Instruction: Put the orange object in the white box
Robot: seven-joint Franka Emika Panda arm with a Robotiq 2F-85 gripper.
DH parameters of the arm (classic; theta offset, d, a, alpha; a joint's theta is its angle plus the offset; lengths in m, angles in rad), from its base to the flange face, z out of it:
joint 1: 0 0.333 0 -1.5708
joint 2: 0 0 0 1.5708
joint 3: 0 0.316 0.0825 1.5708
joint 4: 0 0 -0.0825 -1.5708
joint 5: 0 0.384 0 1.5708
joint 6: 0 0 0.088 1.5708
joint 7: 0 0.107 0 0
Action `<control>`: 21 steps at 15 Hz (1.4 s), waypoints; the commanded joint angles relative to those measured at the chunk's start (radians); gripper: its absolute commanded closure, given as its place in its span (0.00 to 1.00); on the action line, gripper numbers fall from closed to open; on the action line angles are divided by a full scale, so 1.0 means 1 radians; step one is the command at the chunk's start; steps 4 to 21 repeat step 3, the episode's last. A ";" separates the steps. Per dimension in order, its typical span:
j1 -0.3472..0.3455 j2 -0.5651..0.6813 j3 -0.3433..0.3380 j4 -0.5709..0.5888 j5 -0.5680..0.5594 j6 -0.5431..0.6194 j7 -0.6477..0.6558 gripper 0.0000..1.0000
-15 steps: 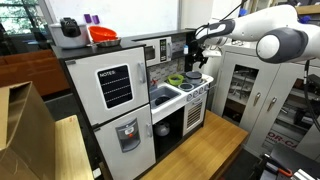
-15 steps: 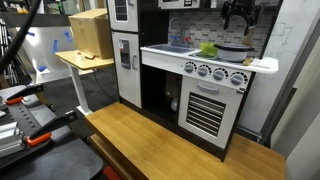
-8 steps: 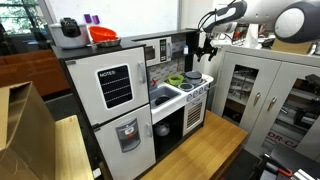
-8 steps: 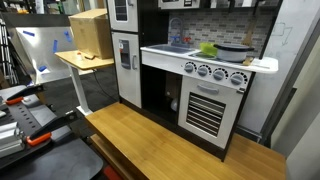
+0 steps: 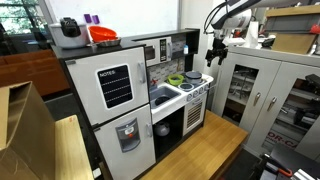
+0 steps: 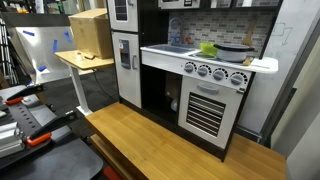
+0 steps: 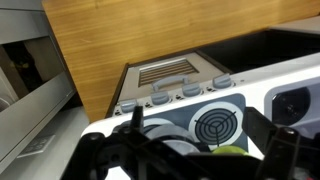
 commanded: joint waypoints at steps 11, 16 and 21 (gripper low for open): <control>0.064 -0.235 -0.063 -0.337 0.007 0.103 -0.205 0.00; 0.064 -0.235 -0.063 -0.337 0.007 0.103 -0.205 0.00; 0.064 -0.235 -0.063 -0.337 0.007 0.103 -0.205 0.00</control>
